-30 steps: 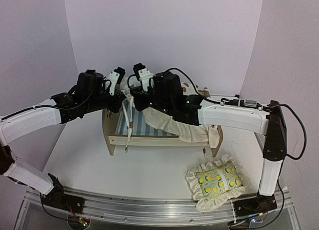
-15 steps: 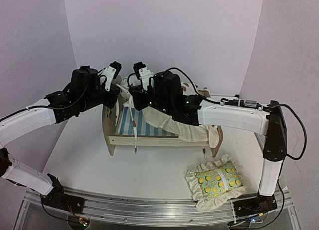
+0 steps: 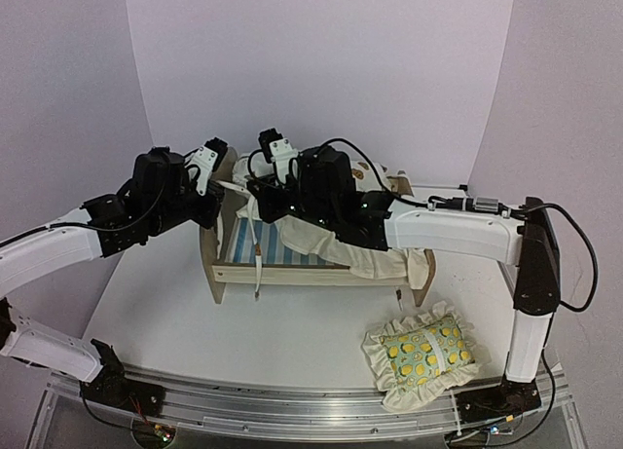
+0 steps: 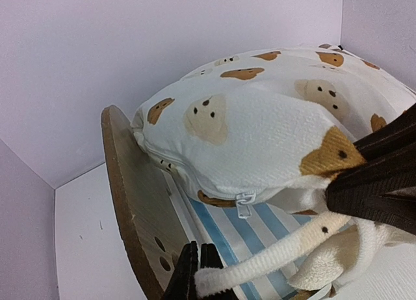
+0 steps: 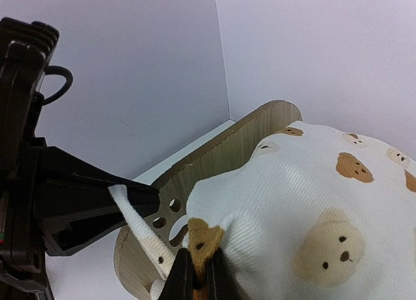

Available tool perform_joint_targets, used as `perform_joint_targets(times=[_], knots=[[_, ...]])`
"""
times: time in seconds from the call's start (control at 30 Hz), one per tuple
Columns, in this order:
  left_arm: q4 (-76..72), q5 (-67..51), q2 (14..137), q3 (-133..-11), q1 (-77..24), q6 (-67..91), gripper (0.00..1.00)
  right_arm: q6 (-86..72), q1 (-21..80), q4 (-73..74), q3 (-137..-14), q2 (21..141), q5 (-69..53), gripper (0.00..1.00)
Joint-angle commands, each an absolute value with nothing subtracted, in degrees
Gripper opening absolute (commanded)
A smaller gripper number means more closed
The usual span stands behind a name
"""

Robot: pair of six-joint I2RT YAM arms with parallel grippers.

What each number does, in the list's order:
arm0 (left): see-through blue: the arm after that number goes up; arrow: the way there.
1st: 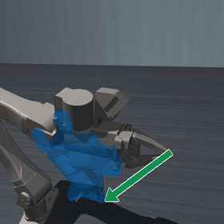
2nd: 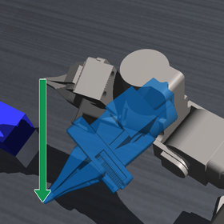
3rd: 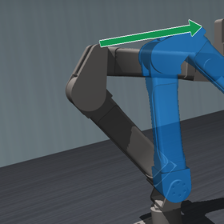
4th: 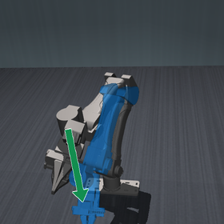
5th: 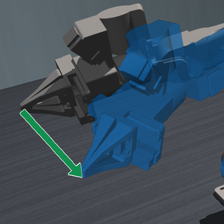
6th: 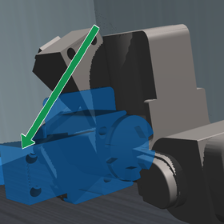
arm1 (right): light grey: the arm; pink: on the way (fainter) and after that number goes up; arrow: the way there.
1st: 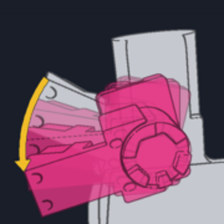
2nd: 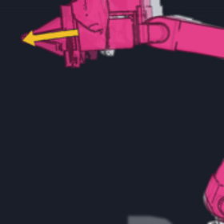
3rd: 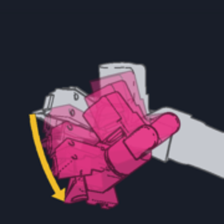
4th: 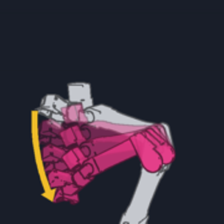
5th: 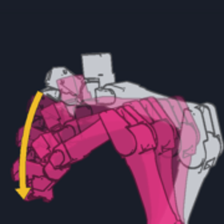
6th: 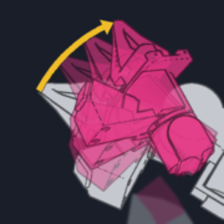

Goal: Set up the pet bed

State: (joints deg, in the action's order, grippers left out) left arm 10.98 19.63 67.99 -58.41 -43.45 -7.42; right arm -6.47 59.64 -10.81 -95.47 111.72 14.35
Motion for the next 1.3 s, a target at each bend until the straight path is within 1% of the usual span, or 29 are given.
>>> perform_joint_targets(times=[0.0, 0.1, 0.27, 0.37, 0.4, 0.43, 0.53, 0.57, 0.67, 0.73, 0.9, 1.0, 1.13, 1.27], knots=[[9.3, 23.3, 65.4, -57.3, -42.8, -4.3, 0.03, -8.8, 59.3, -12.5, -95.3, 111.7, 14.0, 0.0], [10.2, 22.5, 65.0, -55.8, -42.9, -1.7, 0.05, -10.0, 59.3, -12.5, -94.6, 112.2, 13.6, 0.0], [10.7, 22.7, 62.9, -52.1, -42.9, 3.0, 0.1, -12.0, 59.4, -12.5, -93.5, 113.4, 12.4, 0.0], [11.4, 23.9, 61.6, -49.8, -42.9, 5.7, 0.18, -13.0, 59.5, -12.5, -93.1, 114.1, 11.5, 0.0], [11.5, 24.0, 61.3, -49.1, -42.9, 6.7, 0.24, -13.2, 59.5, -12.5, -93.0, 114.4, 11.2, 0.0], [11.3, 24.0, 61.0, -48.3, -42.9, 7.6, 0.33, -13.4, 59.5, -12.5, -93.1, 114.8, 11.0, 0.0], [10.9, 22.9, 60.6, -46.6, -42.9, 9.9, 0.52, -13.7, 59.8, -12.5, -93.6, 115.9, 10.4, 0.0], [10.9, 22.1, 60.6, -46.2, -42.9, 10.6, 0.57, -13.7, 59.9, -12.5, -93.9, 116.3, 10.3, 0.0], [12.9, 19.6, 60.2, -46.9, -42.9, 13.6, 0.69, -12.7, 60.2, -12.5, -94.6, 116.8, 11.0, 0.0], [15.7, 17.6, 59.7, -48.3, -42.9, 15.3, 0.75, -12.0, 60.5, -12.4, -95.0, 117.0, 12.5, 0.0], [24.9, 15.1, 57.9, -53.0, -42.9, 19.6, 0.96, -9.1, 60.6, -11.5, -96.5, 117.1, 19.7, 0.0], [28.9, 12.5, 57.3, -55.6, -42.9, 22.0, 0.99, -8.2, 60.7, -11.4, -97.3, 117.9, 22.8, 0.0], [32.7, 8.8, 56.6, -57.9, -42.9, 23.7, 1.0, -9.1, 60.9, -11.3, -98.1, 119.7, 19.1, 0.0], [30.3, 14.5, 55.6, -56.0, -42.9, 24.1, 1.0, -8.7, 62.6, -11.1, -99.9, 122.4, 15.5, 0.0]])
